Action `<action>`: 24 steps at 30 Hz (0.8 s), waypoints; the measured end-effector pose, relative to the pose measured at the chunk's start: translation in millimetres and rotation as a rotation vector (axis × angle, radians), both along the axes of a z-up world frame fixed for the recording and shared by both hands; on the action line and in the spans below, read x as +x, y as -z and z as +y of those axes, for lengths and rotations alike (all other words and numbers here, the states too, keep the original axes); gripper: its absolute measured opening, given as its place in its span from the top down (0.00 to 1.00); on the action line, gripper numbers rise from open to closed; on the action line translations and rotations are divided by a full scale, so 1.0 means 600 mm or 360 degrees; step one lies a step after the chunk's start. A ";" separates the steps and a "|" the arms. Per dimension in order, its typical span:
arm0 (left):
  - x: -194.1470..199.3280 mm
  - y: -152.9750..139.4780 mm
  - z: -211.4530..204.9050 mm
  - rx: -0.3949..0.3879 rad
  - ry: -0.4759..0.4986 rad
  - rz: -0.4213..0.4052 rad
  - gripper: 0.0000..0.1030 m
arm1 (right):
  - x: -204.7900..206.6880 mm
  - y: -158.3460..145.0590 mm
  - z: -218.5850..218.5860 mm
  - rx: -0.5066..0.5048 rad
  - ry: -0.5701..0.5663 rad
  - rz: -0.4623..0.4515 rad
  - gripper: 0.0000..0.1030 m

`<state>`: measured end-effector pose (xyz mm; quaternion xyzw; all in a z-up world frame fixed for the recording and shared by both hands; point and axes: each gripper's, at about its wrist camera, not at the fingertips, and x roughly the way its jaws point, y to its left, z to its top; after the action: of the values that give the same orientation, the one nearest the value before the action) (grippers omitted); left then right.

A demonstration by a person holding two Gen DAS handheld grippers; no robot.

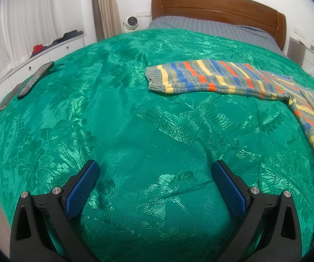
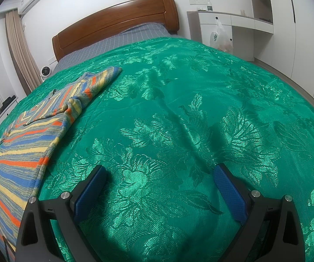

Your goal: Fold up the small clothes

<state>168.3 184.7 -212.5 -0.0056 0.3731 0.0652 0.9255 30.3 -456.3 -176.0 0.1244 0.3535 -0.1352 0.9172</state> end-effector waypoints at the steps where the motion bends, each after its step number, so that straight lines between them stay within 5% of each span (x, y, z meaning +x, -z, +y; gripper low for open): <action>1: 0.000 0.000 0.000 0.0000 0.0000 0.0000 0.00 | 0.000 0.000 0.000 0.0000 0.0000 0.0000 0.05; 24: 0.000 0.000 -0.002 0.0009 -0.0013 0.0016 0.00 | 0.003 0.001 0.001 -0.0020 0.0005 0.0017 0.05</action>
<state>168.6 183.4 -212.3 -0.0040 0.3775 0.0701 0.9233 32.0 -455.5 -176.8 0.1185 0.3575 -0.1396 0.9158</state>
